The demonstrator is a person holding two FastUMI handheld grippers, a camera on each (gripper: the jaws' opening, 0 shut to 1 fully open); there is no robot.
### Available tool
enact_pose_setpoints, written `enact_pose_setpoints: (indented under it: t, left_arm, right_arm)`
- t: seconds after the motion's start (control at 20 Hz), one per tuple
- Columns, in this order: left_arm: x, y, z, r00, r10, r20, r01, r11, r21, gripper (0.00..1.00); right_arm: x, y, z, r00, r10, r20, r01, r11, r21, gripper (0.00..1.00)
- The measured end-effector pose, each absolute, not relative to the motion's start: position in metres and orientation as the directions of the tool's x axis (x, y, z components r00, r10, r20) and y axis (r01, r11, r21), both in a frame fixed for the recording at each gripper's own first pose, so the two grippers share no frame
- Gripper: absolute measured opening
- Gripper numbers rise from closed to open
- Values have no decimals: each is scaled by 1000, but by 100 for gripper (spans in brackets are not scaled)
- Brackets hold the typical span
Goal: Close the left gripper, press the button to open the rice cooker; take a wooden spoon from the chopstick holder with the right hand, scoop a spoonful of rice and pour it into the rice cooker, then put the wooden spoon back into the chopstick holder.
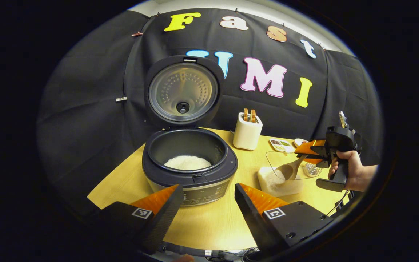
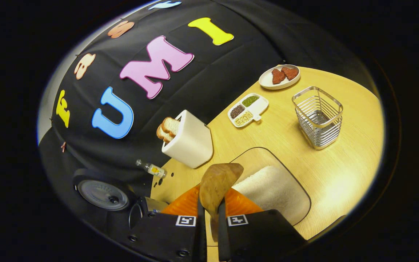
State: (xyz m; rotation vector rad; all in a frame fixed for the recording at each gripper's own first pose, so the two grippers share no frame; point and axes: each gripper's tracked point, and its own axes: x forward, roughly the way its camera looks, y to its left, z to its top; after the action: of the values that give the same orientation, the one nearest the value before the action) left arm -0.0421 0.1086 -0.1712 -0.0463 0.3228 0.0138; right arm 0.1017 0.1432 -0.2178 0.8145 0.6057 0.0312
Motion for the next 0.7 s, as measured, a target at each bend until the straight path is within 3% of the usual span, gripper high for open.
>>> enact_pose_setpoints:
  t: [0.35,0.7]
  left_arm:
    - [-50,96,-161,956,-20,-293,12,999,-29,96]
    - [-60,86,-163,955,-56,-292,48,998,-33,96]
  right_arm:
    - [100,104,-200,863,201,-463,294,547,784,17]
    - [102,100,-171,882,206,-424,296,458,838,17]
